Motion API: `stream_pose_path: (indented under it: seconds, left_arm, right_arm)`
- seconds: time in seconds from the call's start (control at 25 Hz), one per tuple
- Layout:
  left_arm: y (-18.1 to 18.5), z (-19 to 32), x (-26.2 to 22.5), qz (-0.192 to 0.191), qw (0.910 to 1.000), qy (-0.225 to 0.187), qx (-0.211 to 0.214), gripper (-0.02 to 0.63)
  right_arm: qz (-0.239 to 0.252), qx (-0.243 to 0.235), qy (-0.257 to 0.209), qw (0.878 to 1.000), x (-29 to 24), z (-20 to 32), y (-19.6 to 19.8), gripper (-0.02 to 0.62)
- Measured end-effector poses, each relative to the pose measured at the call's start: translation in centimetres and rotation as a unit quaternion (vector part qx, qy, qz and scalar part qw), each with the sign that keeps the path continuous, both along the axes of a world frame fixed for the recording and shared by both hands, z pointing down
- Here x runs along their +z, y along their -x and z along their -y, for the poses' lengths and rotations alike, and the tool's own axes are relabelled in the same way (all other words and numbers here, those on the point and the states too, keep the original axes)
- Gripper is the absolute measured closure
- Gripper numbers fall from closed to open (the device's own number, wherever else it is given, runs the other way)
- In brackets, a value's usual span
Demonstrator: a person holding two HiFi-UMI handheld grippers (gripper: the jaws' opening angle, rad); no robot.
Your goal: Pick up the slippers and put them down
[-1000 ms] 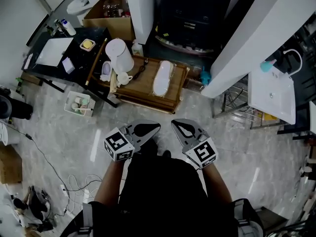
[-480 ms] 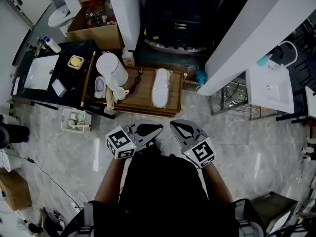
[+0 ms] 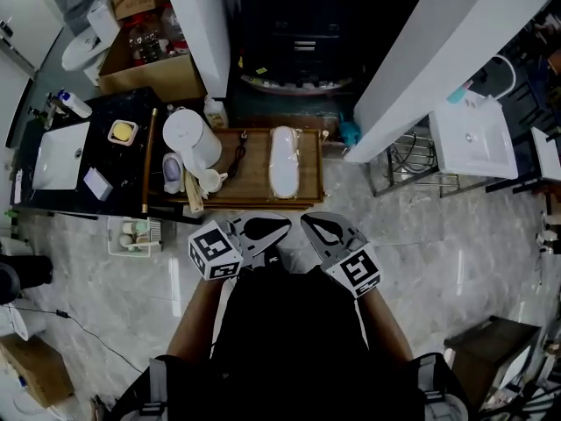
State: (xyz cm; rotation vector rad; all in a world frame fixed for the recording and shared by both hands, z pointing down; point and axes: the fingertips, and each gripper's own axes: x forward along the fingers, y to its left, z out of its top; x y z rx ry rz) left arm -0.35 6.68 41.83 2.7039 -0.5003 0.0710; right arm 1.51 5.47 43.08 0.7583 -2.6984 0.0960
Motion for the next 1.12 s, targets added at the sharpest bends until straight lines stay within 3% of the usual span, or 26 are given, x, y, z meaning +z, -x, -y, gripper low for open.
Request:
stream_pose_path:
  seconds: [0.44, 0.88, 1.12]
  left_arm:
    - [1.6, 0.2, 1.2, -0.004, 1.0, 0.006, -0.004, 0.595]
    - [4.0, 2.3, 2.5, 0.006, 0.9974, 0.014, -0.071, 0.594]
    - [3.9, 3.9, 4.2, 0.009, 0.9962, 0.042, -0.076, 0.594]
  right_arm:
    - [-0.009, 0.007, 0.015, 1.0, 1.3, 0.4, 1.1, 0.588]
    - [-0.035, -0.025, 0.044, 0.998, 3.8, 1.8, 1.9, 0.588]
    - [-0.023, -0.021, 0.059, 0.998, 4.2, 3.8, 1.8, 0.588]
